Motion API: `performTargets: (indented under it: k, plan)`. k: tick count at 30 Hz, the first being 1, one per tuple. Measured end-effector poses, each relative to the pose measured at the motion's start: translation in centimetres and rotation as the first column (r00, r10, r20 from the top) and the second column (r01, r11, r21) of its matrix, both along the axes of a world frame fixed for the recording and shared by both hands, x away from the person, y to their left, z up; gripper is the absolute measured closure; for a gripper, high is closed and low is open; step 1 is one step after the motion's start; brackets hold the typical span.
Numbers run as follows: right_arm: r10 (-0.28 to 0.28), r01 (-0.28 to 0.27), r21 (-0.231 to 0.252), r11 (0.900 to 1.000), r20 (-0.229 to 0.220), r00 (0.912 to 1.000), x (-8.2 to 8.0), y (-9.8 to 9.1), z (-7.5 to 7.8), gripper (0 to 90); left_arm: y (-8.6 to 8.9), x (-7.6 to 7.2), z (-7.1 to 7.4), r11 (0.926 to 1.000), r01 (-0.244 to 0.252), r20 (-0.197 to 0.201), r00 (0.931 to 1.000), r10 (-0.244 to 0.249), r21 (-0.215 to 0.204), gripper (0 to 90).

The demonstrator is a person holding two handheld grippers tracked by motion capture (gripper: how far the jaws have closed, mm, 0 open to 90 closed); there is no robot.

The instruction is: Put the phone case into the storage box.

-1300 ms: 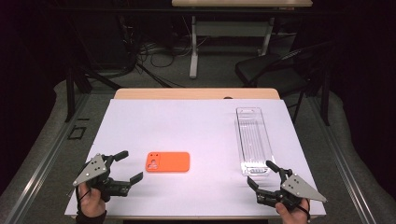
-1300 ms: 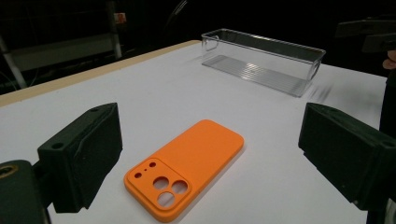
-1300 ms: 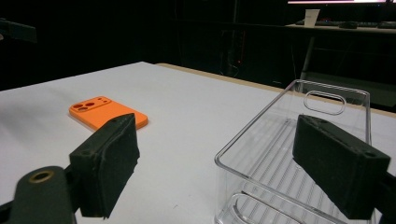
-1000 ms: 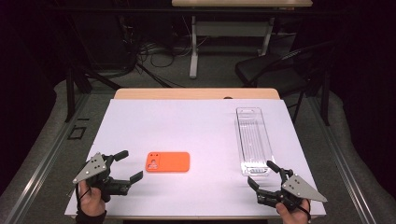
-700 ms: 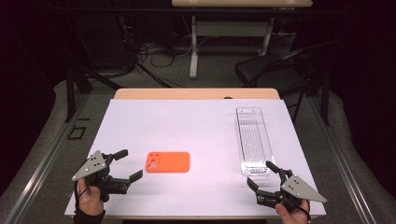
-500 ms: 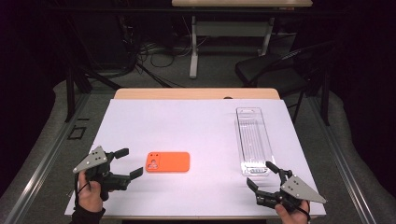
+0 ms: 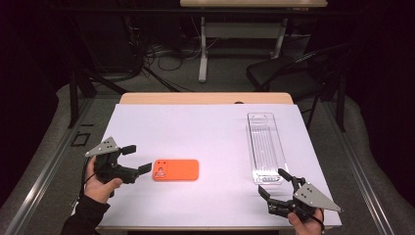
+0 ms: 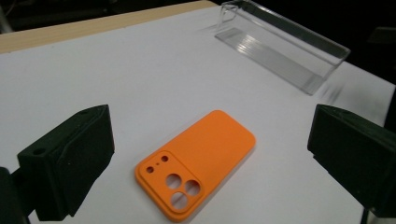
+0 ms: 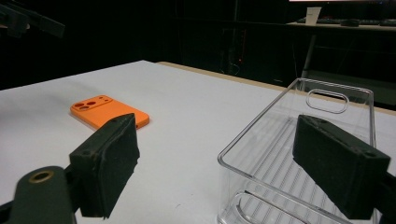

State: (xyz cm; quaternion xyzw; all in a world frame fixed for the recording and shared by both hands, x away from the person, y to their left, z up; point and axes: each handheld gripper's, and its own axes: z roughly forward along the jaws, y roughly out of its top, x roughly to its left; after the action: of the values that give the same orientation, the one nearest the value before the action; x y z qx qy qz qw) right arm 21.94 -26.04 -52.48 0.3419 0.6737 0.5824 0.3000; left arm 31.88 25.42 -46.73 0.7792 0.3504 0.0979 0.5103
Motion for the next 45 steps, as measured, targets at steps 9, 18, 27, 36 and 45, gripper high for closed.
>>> performTargets:
  k: [9,18,27,36,45]
  plan:
    - [-0.005,0.006,0.006,1.0,-0.005,1.0,0.1,0.1,-0.1,13.8,-0.9,2.2,0.5,0.9973,-0.021,-0.01,0.9997,0.021,0.071,17.6]
    - [-0.004,0.004,0.009,1.0,-0.013,0.9999,0.3,0.0,-0.2,13.8,-3.1,4.2,-0.2,0.9798,0.018,-0.01,0.9998,-0.016,0.199,48.0]
    - [-0.002,0.002,0.006,1.0,-0.019,0.9998,0.3,-0.1,-0.2,13.8,-4.8,6.7,-2.2,0.9576,0.02,-0.043,0.9991,-0.008,0.287,79.1]
    - [0.0,0.0,0.007,1.0,-0.02,0.9998,0.4,-0.1,-0.3,13.8,-5.5,8.5,-4.5,0.9375,0.042,-0.128,0.9918,0.003,0.345,90.0]
    - [0.002,-0.002,0.005,1.0,-0.024,0.9997,0.4,-0.1,-0.3,13.8,-6.0,9.5,-6.6,0.9186,0.053,-0.187,0.9821,0.023,0.392,90.0]
